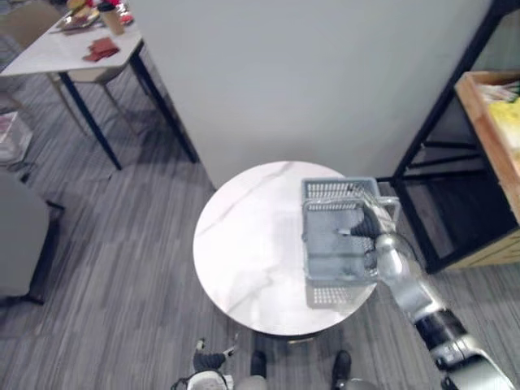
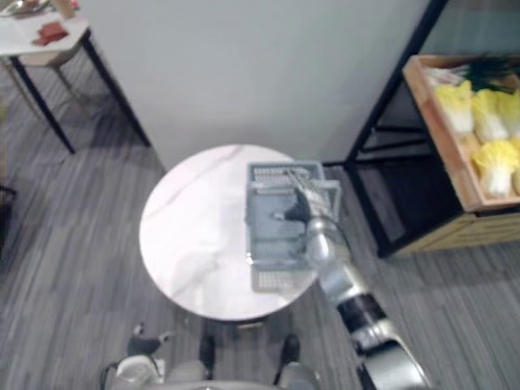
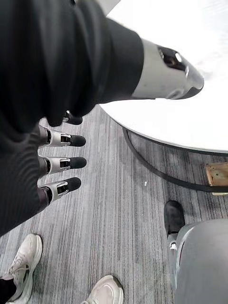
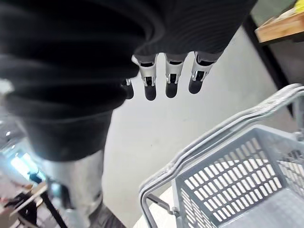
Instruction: Pick vegetable in the basket
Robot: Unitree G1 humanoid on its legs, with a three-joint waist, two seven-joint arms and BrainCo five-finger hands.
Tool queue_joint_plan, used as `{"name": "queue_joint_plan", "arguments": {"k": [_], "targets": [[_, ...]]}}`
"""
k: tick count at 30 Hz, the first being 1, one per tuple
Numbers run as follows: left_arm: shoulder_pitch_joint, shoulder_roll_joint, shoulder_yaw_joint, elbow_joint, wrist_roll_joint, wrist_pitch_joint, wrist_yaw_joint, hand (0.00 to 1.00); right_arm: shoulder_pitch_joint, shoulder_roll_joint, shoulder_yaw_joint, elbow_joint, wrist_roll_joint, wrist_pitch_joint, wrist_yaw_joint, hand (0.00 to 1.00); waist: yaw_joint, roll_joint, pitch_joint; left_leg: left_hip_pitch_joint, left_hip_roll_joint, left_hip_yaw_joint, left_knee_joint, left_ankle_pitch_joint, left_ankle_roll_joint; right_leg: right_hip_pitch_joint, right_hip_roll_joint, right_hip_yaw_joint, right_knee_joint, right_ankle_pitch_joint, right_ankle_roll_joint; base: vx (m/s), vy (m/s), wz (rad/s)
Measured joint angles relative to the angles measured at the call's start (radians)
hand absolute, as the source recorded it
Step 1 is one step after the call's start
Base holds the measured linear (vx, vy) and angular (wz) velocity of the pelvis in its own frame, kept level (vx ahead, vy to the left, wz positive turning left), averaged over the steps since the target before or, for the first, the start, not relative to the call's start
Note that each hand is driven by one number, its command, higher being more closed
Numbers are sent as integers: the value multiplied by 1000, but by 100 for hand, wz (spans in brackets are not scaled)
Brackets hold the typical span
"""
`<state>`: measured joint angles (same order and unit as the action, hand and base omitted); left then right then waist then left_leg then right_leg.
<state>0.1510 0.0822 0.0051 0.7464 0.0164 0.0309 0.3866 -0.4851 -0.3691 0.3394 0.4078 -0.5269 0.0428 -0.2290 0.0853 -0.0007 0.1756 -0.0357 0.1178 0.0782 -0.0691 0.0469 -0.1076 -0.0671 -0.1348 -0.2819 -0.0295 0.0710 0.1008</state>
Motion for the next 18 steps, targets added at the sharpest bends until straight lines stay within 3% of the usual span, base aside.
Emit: {"name": "queue_joint_plan", "arguments": {"k": [4,9,18], "targets": [[1,0,0,-51,-16,-1,5,0,-194,-67,23,121,-49,25,3,0,35,-4,36,-27,-7,-48,-1,14,2,-2,-7,-42,10,2,-2,3,11,35],[3,-1,0,-78,-47,-7,4,0,-309,-112,20,122,-65,55,-1,0,39,-11,59,-48,-18,-63,-8,23,8,-18,-14,-55,14,2,-2,12,11,11],[0,-4,-5,-145,-68,-22,0,0,-384,-137,19,232,-106,67,31,0,55,-19,103,-62,-25,-76,-20,32,16,-31,-26,-68,20,2,-2,3,14,5]]}}
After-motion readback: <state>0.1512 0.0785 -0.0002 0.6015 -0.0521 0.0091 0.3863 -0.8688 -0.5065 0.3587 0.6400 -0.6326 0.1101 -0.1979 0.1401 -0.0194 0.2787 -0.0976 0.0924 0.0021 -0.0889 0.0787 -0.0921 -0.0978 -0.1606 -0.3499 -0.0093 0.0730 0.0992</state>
